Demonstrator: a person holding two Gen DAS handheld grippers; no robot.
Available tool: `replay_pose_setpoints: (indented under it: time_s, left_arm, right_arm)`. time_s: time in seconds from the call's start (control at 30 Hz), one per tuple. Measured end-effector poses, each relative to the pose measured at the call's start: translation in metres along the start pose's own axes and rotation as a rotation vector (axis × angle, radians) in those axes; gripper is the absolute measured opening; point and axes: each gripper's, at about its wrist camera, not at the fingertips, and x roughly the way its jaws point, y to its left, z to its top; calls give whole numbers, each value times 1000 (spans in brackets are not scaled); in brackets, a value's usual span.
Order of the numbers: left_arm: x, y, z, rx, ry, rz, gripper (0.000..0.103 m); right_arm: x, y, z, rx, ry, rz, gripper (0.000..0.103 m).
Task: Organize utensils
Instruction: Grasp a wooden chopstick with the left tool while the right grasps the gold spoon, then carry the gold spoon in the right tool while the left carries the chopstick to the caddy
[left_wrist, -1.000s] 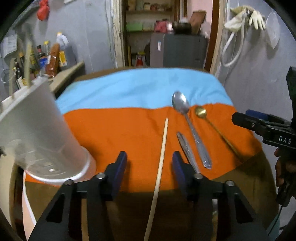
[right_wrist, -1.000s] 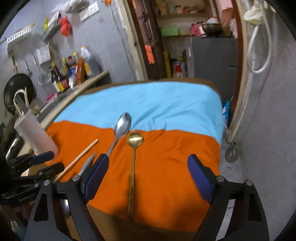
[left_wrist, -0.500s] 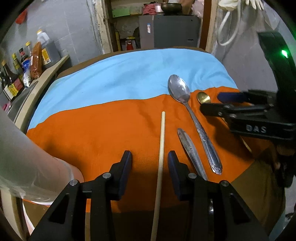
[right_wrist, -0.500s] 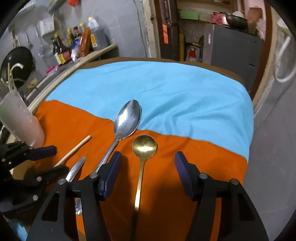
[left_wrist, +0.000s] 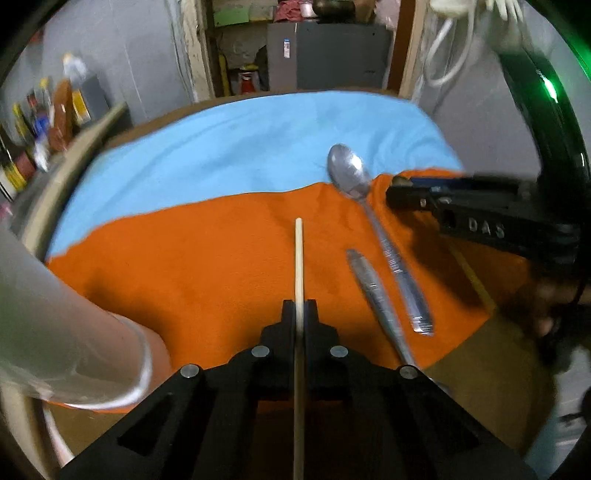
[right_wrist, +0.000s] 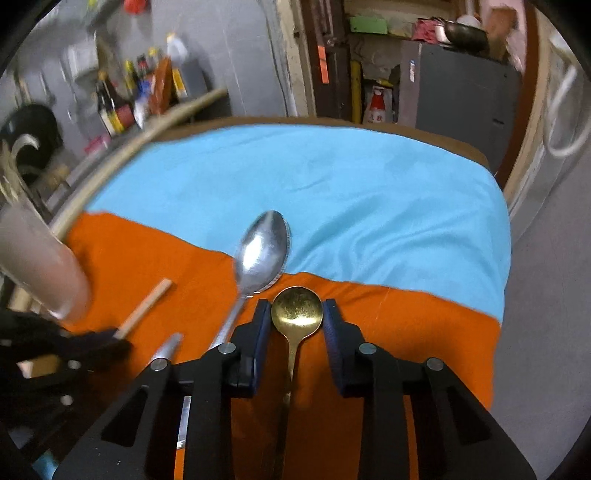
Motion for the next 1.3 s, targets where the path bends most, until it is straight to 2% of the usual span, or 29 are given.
replay_pose_setpoints:
  time_s: [0.03, 0.1, 0.27, 0.37, 0.53, 0.77, 0.97, 1.13, 1.3]
  left_arm:
    - [-5, 4, -1, -30, -21, -45, 2]
    - [-19, 7, -5, -65, -86, -86, 2]
    - [-66, 8, -17, -124, -335, -173, 2]
    - [-92, 9, -21, -157, -460, -196, 2]
    - [-129, 19, -14, -184, -597, -187, 2]
    - [-186, 56, -12, -251, -750, -173, 2]
    - [-227, 124, -12, -343, -849, -132, 2]
    - [-242, 185, -16, -411, -908, -94, 2]
    - [-236, 237, -19, -481, -955, -89, 2]
  right_arm:
    - [-11, 1, -4, 6, -41, 11, 26]
    - [-27, 4, -9, 11, -111, 24, 26]
    - [-83, 14, -33, 48, -351, 98, 26]
    - [-108, 19, -36, 80, -439, 96, 26]
    - [-140, 34, -22, 94, -572, 95, 26]
    - [-175, 66, 5, 80, -718, 154, 26]
    - [-183, 114, 37, 58, -814, 246, 26]
    - [-174, 162, 53, 37, -859, 294, 26]
    - [-156, 198, 60, 28, -885, 286, 26]
